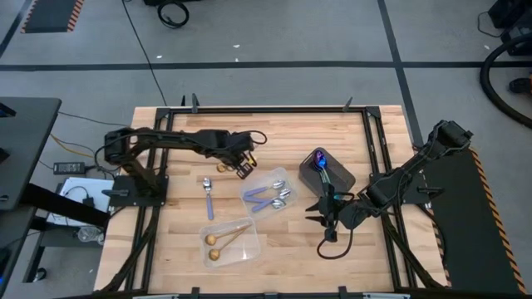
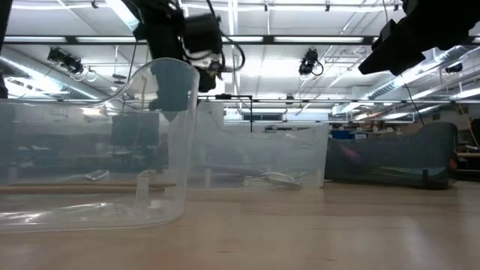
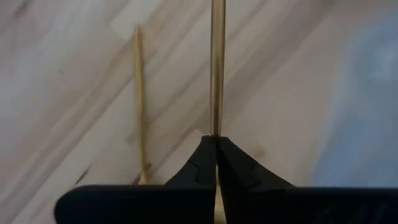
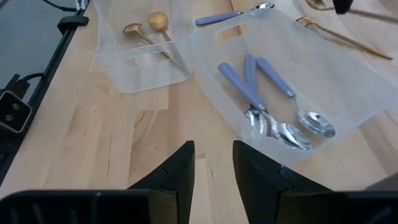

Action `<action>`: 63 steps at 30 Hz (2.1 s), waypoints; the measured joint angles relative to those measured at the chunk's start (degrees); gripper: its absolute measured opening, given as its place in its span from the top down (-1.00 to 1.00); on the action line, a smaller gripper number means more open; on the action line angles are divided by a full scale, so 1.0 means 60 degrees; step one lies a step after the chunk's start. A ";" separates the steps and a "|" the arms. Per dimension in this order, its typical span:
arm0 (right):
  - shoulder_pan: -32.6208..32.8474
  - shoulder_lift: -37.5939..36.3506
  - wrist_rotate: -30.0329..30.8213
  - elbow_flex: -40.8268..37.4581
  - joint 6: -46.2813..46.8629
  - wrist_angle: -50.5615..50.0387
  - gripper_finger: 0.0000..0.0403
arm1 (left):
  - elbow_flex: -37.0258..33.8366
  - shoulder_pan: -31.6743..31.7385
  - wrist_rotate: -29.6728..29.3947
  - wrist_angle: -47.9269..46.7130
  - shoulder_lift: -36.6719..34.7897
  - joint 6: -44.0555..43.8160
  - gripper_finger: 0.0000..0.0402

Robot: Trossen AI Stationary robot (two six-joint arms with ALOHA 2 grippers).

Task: Sort silverware by color (type)
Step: Put the gold spoon into the bottom transparent bin

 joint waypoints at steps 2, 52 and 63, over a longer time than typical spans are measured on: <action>0.0000 0.0000 0.0069 0.0004 0.0000 0.0005 0.41 | 0.0004 -0.0139 0.0004 0.0049 -0.0422 0.0087 0.97; -0.0025 0.0015 0.1087 -0.0543 -0.0639 0.0696 0.54 | 0.0020 -0.8651 -0.1287 0.0222 -0.0992 -0.8693 0.97; -0.0025 0.0015 0.1083 -0.0543 -0.0759 0.0733 0.54 | 0.0027 -0.9163 -0.1574 0.0340 -0.0738 -1.0678 0.97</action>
